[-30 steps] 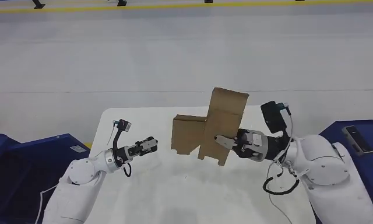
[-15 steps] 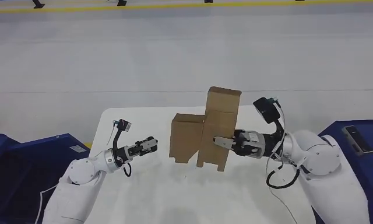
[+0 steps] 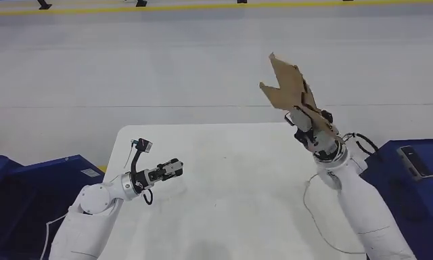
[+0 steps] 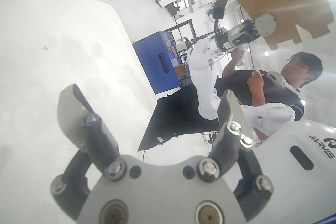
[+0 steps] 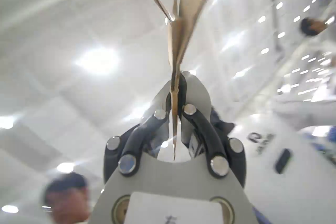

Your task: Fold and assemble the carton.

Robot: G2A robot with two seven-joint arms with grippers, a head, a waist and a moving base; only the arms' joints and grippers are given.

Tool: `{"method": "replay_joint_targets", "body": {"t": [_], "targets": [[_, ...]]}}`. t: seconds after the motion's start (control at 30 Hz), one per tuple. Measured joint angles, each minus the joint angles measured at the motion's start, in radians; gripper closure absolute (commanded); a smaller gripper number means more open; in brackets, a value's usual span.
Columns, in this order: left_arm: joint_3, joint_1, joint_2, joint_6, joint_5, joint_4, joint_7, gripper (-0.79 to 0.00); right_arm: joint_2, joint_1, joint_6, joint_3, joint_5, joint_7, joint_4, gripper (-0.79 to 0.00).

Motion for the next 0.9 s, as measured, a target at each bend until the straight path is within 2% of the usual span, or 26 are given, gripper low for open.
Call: {"method": "replay_joint_targets", "body": {"t": [0.2,0.3,0.37,0.47,0.57,0.7,0.77,0.9], "targets": [[0.000,0.000,0.000,0.000,0.000,0.000,0.000,-0.785,-0.035,-0.020,0.368,-0.176,0.393,-0.166,0.091,0.000],[0.000,0.000,0.000,0.000,0.000,0.000,0.000,-0.785,-0.043,-0.026,0.485,-0.221,0.568,-0.264,0.095,0.000],[0.000,0.000,0.000,0.000,0.000,0.000,0.000,-0.785,-0.044,-0.024,0.507,-0.216,0.621,-0.303,0.085,0.000],[0.000,0.000,0.000,0.000,0.000,0.000,0.000,-0.785,-0.043,-0.028,0.496,-0.178,0.608,-0.312,0.063,0.000],[0.000,0.000,0.000,0.000,0.000,0.000,0.000,-0.785,-0.040,-0.021,0.412,-0.102,0.496,-0.256,0.029,0.000],[0.000,0.000,0.000,0.000,0.000,0.000,0.000,-0.785,-0.032,-0.025,0.132,0.011,0.060,-0.009,-0.005,0.000],[0.000,0.000,0.000,0.000,0.000,0.000,0.000,-0.785,-0.028,-0.027,0.011,0.047,-0.109,0.090,0.001,0.000],[0.000,0.000,0.000,0.000,0.000,0.000,0.000,-0.785,-0.011,-0.027,-0.284,0.153,-0.468,0.176,-0.008,0.000]]}}
